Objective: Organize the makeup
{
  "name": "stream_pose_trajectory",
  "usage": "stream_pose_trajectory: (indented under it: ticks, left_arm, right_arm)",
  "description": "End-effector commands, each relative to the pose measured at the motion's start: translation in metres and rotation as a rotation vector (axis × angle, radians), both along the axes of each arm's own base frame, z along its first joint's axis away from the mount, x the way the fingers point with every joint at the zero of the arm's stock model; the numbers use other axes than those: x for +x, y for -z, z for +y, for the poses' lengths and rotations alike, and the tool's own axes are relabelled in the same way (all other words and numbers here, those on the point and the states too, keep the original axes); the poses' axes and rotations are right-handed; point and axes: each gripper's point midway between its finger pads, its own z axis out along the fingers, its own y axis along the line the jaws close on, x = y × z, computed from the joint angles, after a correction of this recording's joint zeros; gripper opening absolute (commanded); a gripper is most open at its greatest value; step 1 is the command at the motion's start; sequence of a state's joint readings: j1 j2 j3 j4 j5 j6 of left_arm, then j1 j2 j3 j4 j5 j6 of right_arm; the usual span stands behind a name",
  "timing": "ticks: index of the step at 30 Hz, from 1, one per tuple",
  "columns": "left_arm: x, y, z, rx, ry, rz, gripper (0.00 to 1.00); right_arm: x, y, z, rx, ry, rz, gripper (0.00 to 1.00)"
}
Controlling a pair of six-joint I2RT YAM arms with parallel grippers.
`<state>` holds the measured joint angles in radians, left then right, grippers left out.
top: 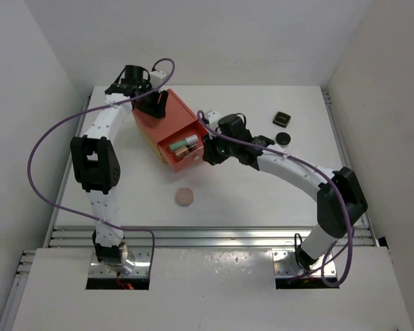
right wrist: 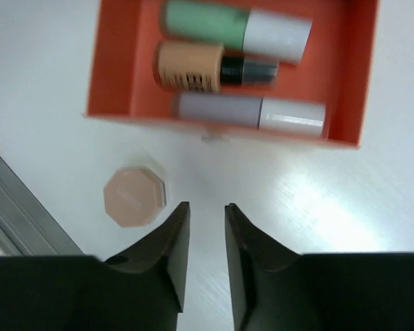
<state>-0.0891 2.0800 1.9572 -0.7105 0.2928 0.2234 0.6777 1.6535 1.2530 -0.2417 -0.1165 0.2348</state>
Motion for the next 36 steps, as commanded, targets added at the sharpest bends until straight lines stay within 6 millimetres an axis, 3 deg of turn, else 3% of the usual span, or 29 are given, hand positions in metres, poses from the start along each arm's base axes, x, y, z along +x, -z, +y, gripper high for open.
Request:
stream_pose_trajectory:
  ticks: [1,2,3,4,6,7,8,9,10,11,15,16,21,22,24,25,27,31,36]
  left_arm:
    - [-0.031,0.068,0.008,-0.005,-0.03,0.231,0.63]
    - [-0.029,0.067,0.008,-0.006,-0.03,0.222,0.63]
    - [-0.029,0.067,0.008,-0.006,-0.03,0.222,0.63]
    - [-0.029,0.067,0.008,-0.006,-0.03,0.222,0.63]
    - [-0.029,0.067,0.008,-0.006,-0.03,0.222,0.63]
    - [-0.029,0.067,0.008,-0.006,-0.03,0.222,0.63]
    - [-0.03,0.067,0.007,-0.012,-0.038,0.226,0.63]
    - [-0.03,0.067,0.007,-0.012,-0.038,0.226,0.63]
    - [-0.03,0.066,0.006,-0.019,-0.033,0.226,0.63]
    - [-0.03,0.066,0.006,-0.019,-0.033,0.226,0.61]
    - [-0.032,0.07,0.006,-0.018,-0.033,0.236,0.61]
    - [-0.032,0.07,0.006,-0.018,-0.033,0.236,0.61]
    - [-0.03,0.073,0.006,-0.018,-0.033,0.236,0.61]
    - [-0.03,0.073,0.004,-0.026,-0.027,0.236,0.61]
    - [-0.03,0.073,0.004,-0.026,-0.027,0.236,0.61]
    - [-0.03,0.073,0.004,-0.026,-0.027,0.236,0.61]
    - [-0.03,0.073,0.004,-0.026,-0.027,0.236,0.61]
    - [-0.033,0.076,0.003,-0.032,-0.022,0.246,0.61]
    - [-0.033,0.076,0.003,-0.032,-0.022,0.246,0.61]
  right_arm:
    - [-0.003,0.024,0.0,0.031,0.006,0.04,0.25]
    - [0.0,0.033,0.005,0.028,-0.006,0.052,0.24]
    - [0.005,0.029,0.011,0.049,-0.008,0.054,0.2]
    - [0.008,0.046,0.017,0.042,-0.011,0.083,0.2]
    - [0.024,0.034,0.029,0.095,0.005,0.052,0.15]
    - [0.028,0.048,0.031,0.087,0.013,0.067,0.14]
    - [0.033,0.048,0.034,0.105,0.031,0.069,0.12]
    - [0.046,0.036,0.041,0.147,0.033,0.01,0.12]
    - [0.052,0.043,0.044,0.147,0.043,0.012,0.09]
    - [0.063,0.034,0.047,0.171,0.061,-0.034,0.09]
    - [0.083,0.036,0.049,0.169,0.104,-0.064,0.06]
    - [0.09,0.027,0.053,0.184,0.105,-0.085,0.06]
    - [0.105,0.023,0.063,0.204,0.112,-0.124,0.06]
    - [0.11,0.014,0.065,0.219,0.114,-0.142,0.06]
    - [0.116,0.019,0.069,0.224,0.124,-0.149,0.06]
    - [0.122,0.031,0.069,0.215,0.132,-0.141,0.06]
    - [0.129,0.023,0.075,0.248,0.141,-0.174,0.06]
    - [0.143,0.043,0.083,0.27,0.161,-0.175,0.06]
    - [0.154,0.038,0.093,0.29,0.158,-0.193,0.06]
